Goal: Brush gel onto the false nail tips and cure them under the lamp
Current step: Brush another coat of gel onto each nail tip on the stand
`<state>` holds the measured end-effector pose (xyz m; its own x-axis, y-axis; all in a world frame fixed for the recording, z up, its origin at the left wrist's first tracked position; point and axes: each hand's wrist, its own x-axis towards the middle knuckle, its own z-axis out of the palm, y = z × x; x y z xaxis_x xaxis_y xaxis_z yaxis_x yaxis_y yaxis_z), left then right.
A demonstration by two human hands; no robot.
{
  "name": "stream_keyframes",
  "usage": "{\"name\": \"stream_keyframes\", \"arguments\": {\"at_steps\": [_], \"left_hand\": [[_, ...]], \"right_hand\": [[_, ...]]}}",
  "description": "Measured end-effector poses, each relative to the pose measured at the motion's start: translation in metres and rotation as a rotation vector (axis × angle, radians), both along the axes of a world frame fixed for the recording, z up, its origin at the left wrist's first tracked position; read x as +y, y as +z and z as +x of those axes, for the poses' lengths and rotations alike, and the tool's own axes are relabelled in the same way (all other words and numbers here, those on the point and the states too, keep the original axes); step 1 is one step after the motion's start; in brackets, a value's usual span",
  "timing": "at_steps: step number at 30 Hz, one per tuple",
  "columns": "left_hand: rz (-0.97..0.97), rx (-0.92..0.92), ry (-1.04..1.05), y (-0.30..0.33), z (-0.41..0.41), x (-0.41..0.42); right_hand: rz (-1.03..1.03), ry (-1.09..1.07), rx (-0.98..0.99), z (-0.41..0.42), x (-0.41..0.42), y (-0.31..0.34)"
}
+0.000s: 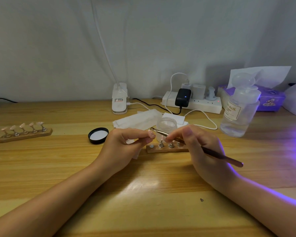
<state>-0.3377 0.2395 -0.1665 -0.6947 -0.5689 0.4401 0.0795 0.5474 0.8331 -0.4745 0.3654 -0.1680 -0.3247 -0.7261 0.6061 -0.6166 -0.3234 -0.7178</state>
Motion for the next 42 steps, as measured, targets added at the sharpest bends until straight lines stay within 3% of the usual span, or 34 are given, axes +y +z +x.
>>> {"name": "stream_keyframes", "arguments": {"at_steps": [4,9,17,24,31,38,42], "left_hand": [[-0.017,0.010,0.037,-0.0015,-0.0009,-0.0021],[-0.039,-0.009,0.004,-0.0030,0.0001,-0.0025],[-0.048,-0.007,-0.042,-0.0028,-0.0001,-0.0016],[-0.047,0.007,-0.050,-0.0035,-0.0003,-0.0013],[-0.046,0.002,-0.050,-0.0038,-0.0012,-0.0021],[-0.087,-0.017,-0.039,-0.0050,-0.0016,-0.0043],[-0.133,-0.019,-0.043,-0.0058,-0.0017,-0.0050]], "right_hand": [[-0.010,0.051,-0.009,-0.0002,0.0007,-0.0001],[-0.072,0.125,-0.245,-0.0013,0.0035,-0.0037],[0.018,0.069,-0.157,-0.0015,-0.0008,-0.0006],[-0.074,0.128,-0.294,0.0002,0.0027,-0.0023],[0.024,0.043,-0.129,-0.0014,0.0007,-0.0003],[-0.068,0.112,-0.229,0.0012,0.0046,-0.0027],[-0.011,0.021,-0.113,0.0000,0.0009,-0.0002]]}}
